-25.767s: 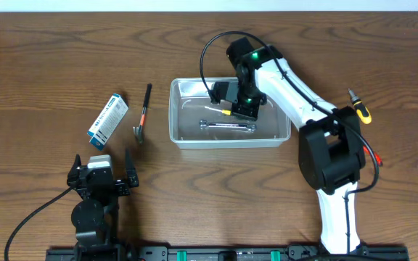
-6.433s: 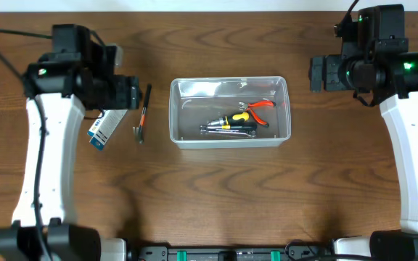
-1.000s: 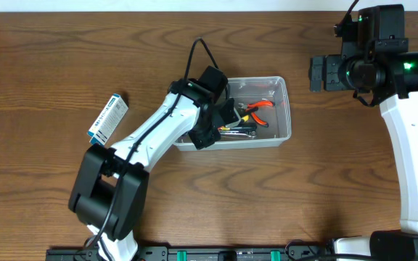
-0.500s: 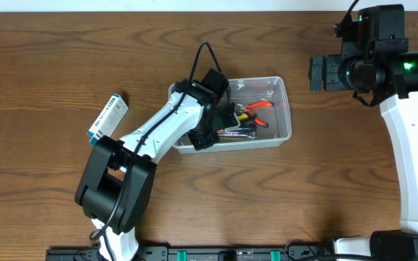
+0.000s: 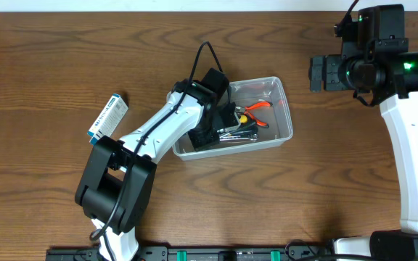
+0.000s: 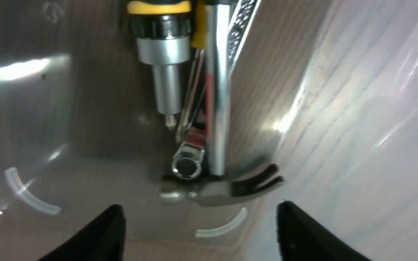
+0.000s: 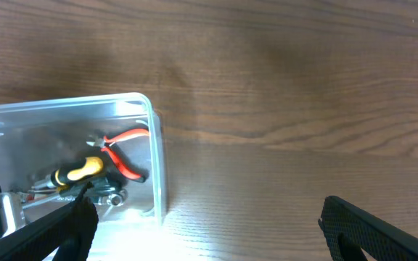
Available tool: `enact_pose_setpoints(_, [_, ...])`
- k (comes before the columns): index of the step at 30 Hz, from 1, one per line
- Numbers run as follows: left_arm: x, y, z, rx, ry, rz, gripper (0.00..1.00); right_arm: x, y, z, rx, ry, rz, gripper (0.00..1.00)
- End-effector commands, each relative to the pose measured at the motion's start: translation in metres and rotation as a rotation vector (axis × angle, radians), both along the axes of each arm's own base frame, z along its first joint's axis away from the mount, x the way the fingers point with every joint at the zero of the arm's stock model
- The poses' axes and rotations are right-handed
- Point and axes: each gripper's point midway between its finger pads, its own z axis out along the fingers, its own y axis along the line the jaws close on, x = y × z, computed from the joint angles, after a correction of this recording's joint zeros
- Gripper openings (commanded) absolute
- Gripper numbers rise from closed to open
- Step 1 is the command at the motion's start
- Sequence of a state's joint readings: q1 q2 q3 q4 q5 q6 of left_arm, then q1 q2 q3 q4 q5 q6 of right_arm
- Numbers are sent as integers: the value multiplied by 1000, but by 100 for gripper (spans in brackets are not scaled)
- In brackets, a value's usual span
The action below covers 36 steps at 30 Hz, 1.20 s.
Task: Pack container
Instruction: 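Carry the screwdriver into the container and open the left gripper, then move the left gripper over the blue-white screwdriver-set box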
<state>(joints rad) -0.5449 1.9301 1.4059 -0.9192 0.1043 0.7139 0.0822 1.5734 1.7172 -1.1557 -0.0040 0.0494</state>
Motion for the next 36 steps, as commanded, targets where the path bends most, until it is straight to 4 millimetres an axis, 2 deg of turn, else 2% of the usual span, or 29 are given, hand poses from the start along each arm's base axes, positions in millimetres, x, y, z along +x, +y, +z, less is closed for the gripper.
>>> enact_pose_setpoints(1, [20, -2, 22, 2, -86, 47, 64, 1, -1, -1, 7, 3, -14, 99])
enact_pose_setpoints(6, [49, -8, 77, -76, -215, 136, 67, 1, -1, -1, 7, 3, -14, 99])
enact_pose_setpoints(9, [72, 4, 120, -107, -332, 259, 67, 1, -1, -1, 7, 2, -14, 99])
enact_pose_setpoints(13, [90, 42, 165, -108, -462, 394, 70, 1, -1, -1, 7, 3, -14, 99])
enact_pose_setpoints(17, [98, 98, 188, -57, -541, 555, 71, 1, -1, -1, 7, 3, -14, 99])
enact_pose_setpoints(20, [98, 137, 191, -21, -540, 646, 73, 1, -1, -1, 7, 3, -14, 99])
enact_pose_setpoints(27, [91, 217, 179, 65, -479, 828, 75, 1, -1, -1, 7, 3, -14, 99])
enact_pose_setpoints(30, [87, 244, 172, 92, -456, 895, 78, 1, -1, -1, 7, 3, -14, 99])
enact_pose_setpoints(36, [80, 276, 149, 133, -391, 970, 84, 1, -1, -1, 7, 3, -14, 99])
